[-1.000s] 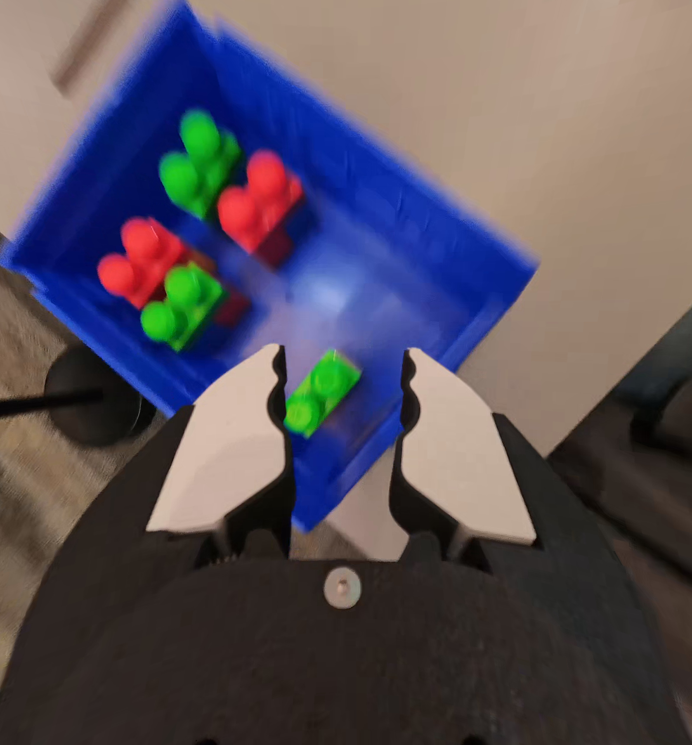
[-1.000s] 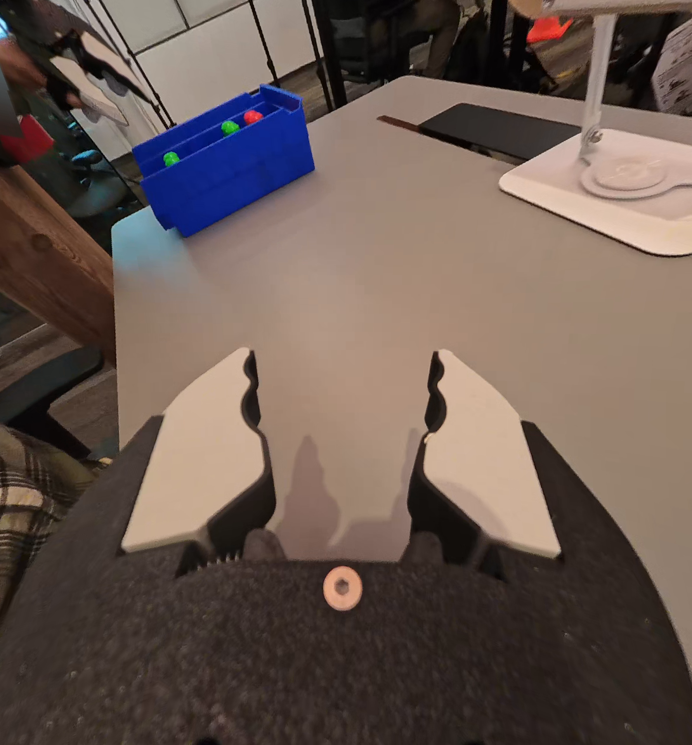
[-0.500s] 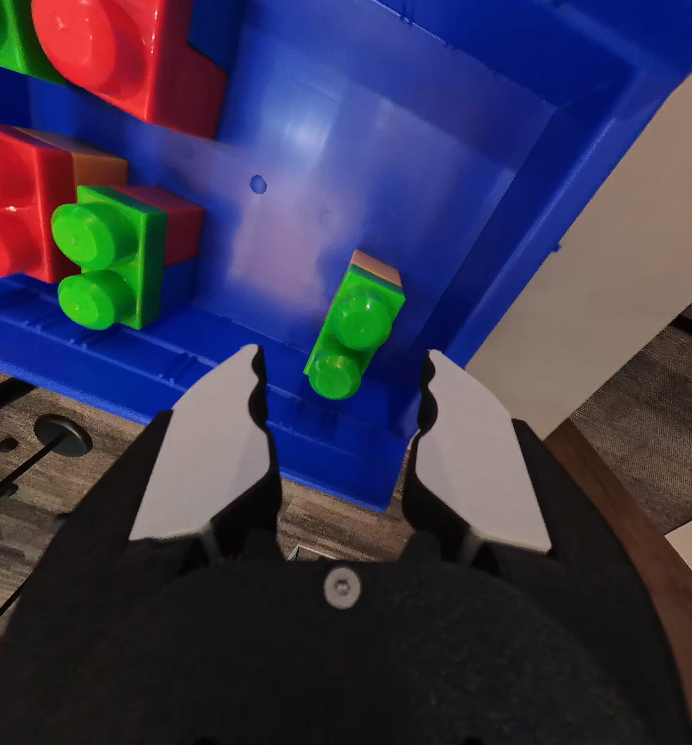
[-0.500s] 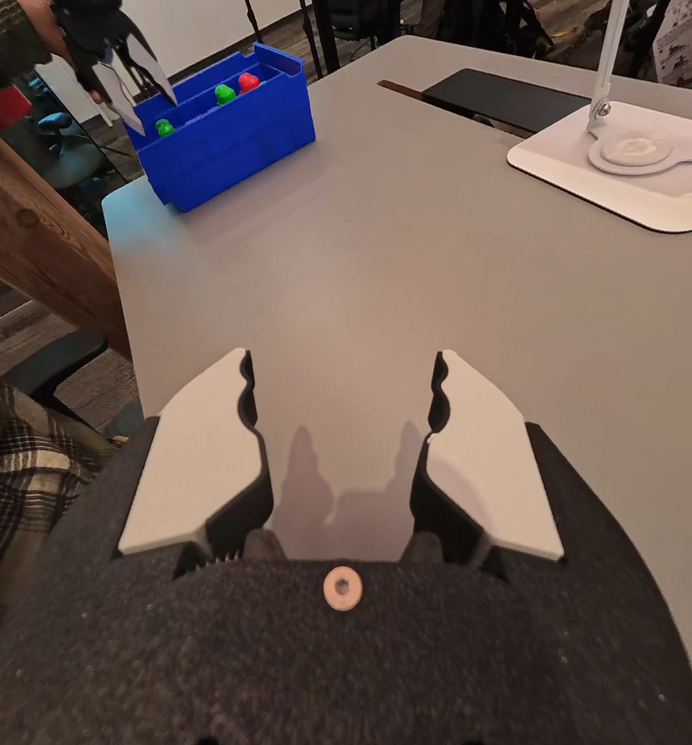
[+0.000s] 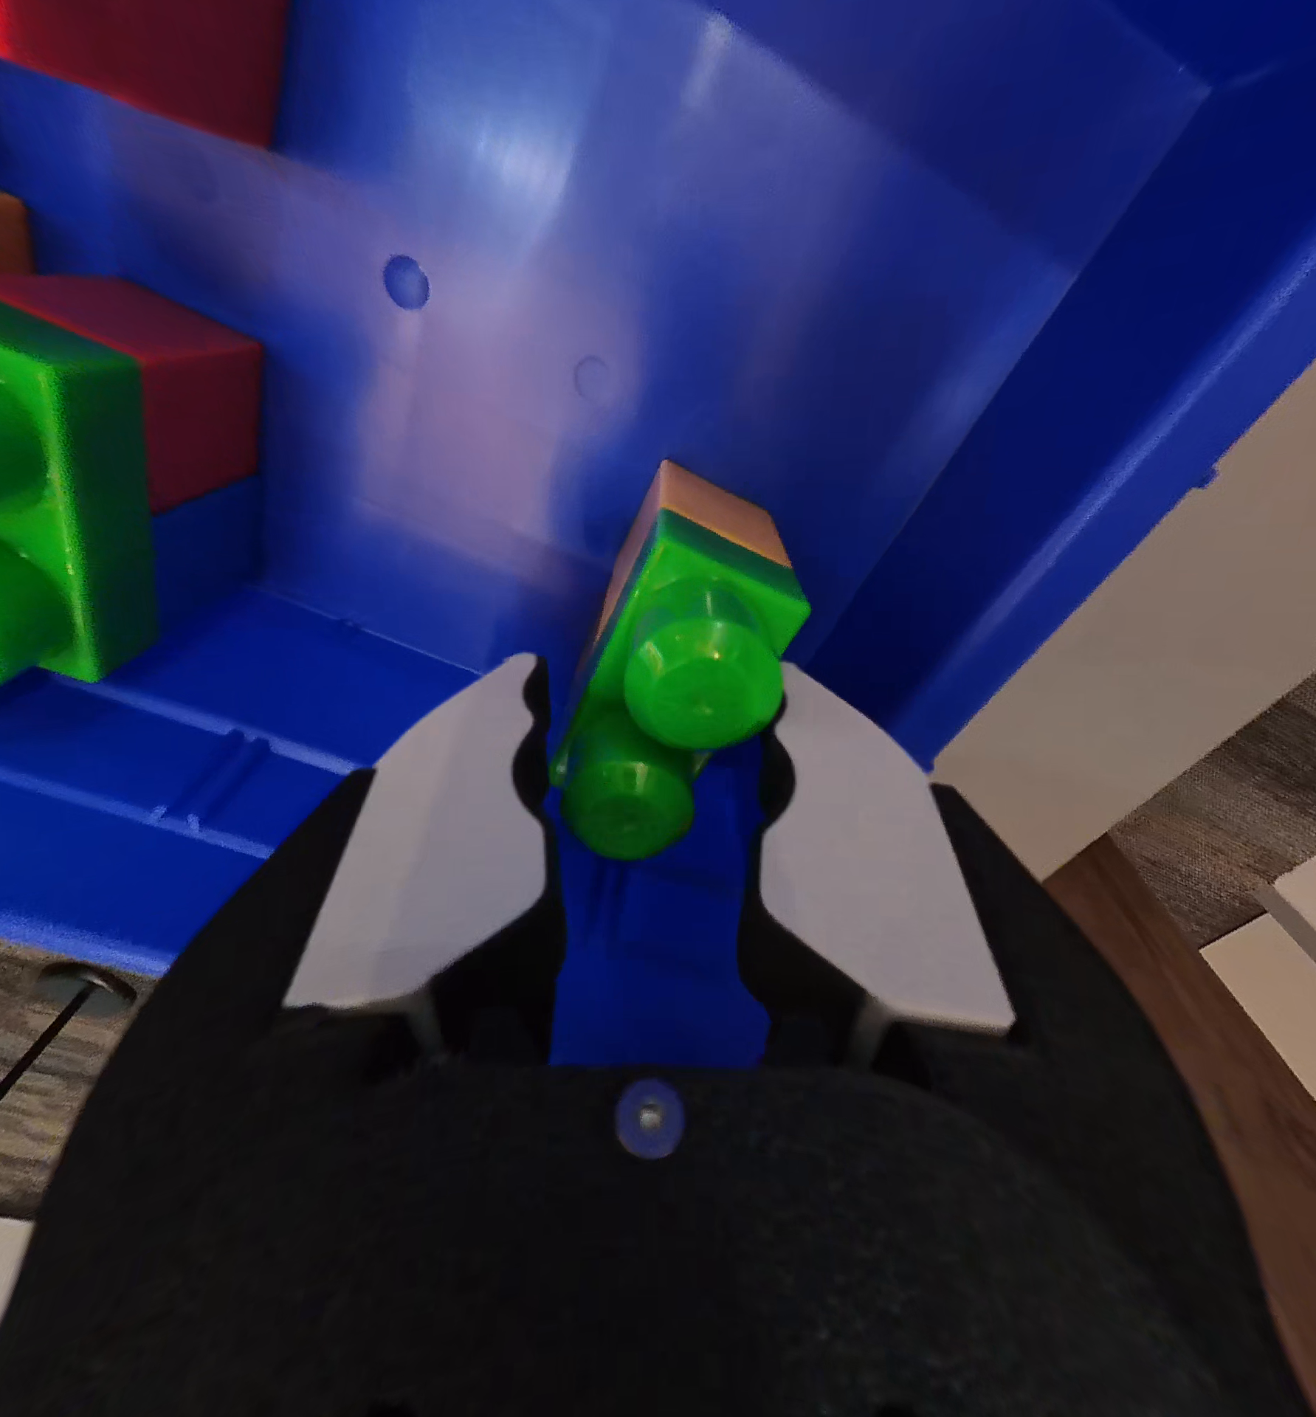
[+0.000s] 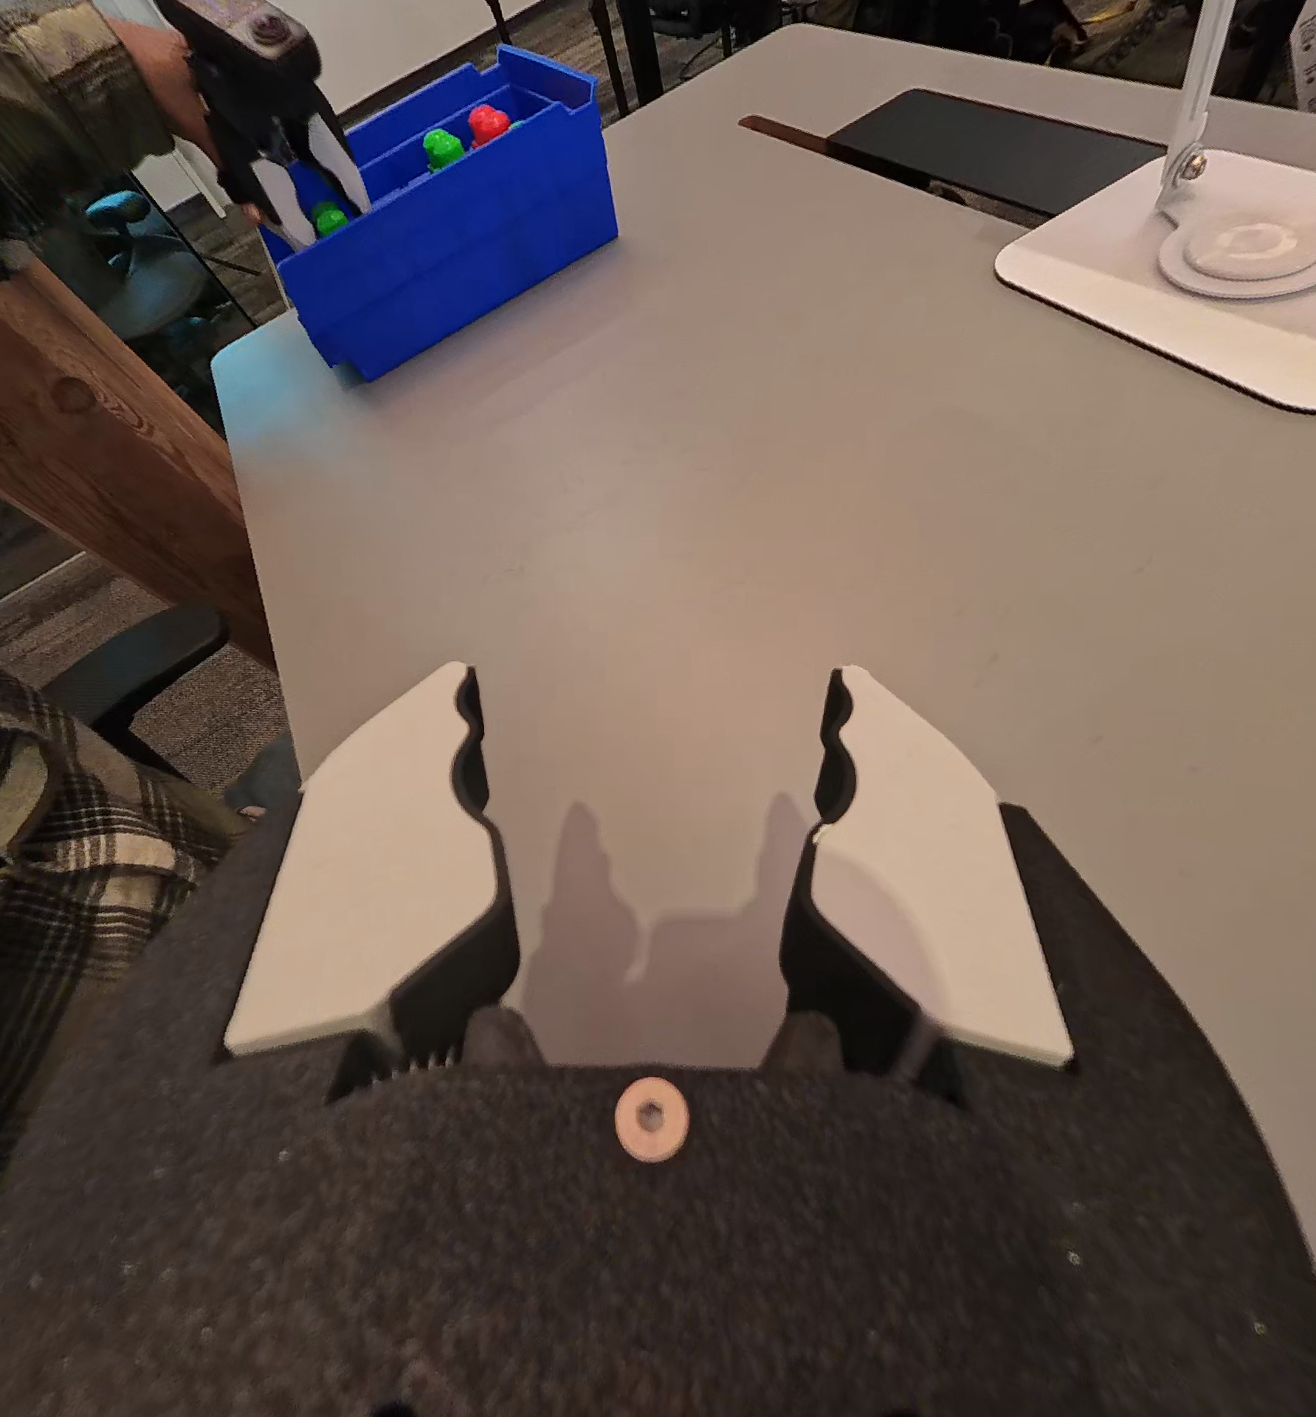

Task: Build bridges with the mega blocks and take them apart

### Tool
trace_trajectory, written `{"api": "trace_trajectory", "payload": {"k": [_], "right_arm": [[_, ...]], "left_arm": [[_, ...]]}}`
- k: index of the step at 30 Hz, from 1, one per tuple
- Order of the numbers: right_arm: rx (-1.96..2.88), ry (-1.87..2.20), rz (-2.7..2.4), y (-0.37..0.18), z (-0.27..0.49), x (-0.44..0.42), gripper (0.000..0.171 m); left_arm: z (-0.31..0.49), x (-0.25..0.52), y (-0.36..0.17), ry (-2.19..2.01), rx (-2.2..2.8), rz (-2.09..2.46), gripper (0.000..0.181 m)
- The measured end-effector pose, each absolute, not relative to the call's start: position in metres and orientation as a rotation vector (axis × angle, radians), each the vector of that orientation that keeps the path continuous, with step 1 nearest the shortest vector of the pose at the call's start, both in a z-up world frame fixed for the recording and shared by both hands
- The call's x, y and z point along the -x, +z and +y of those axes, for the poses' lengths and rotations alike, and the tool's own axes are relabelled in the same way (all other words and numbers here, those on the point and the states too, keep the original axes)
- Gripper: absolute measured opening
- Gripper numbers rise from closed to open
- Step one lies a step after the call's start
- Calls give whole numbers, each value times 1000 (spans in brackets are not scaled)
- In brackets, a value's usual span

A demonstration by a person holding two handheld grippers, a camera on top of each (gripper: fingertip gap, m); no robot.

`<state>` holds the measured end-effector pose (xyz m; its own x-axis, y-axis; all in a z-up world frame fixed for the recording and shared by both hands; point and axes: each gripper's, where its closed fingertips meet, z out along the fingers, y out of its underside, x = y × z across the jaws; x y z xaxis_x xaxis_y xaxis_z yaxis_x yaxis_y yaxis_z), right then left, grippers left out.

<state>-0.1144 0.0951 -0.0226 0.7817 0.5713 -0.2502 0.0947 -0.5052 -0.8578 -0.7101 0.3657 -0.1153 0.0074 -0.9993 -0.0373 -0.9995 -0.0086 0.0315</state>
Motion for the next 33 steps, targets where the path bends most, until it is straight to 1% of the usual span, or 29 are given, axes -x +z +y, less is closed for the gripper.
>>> {"api": "trace_trajectory", "payload": {"k": [4,8,11,15,20,23,27,30,33], "right_arm": [[2037,643,-497,-22,92,114,84],[2023,649,-493,-20,88,115,82],[2016,663,-492,-22,84,117,81],[1997,715,-487,-25,84,123,80],[1918,799,-487,-18,103,140,80],[1837,861,-521,-3,122,162,81],[1744,913,-586,15,156,198,83],[1694,931,-624,24,181,223,84],[1668,923,-631,22,203,235,86]], "left_arm": [[366,712,-119,92,2281,2211,43],[366,708,-112,62,2354,2120,42],[369,696,-90,-49,2360,1960,41],[369,665,-38,-234,2274,1764,41],[347,575,35,-611,2027,1589,40],[320,507,56,-829,1858,1574,40],[279,414,58,-1124,1644,1555,40],[254,355,43,-1336,1532,1525,40],[237,313,25,-1544,1464,1480,39]]}}
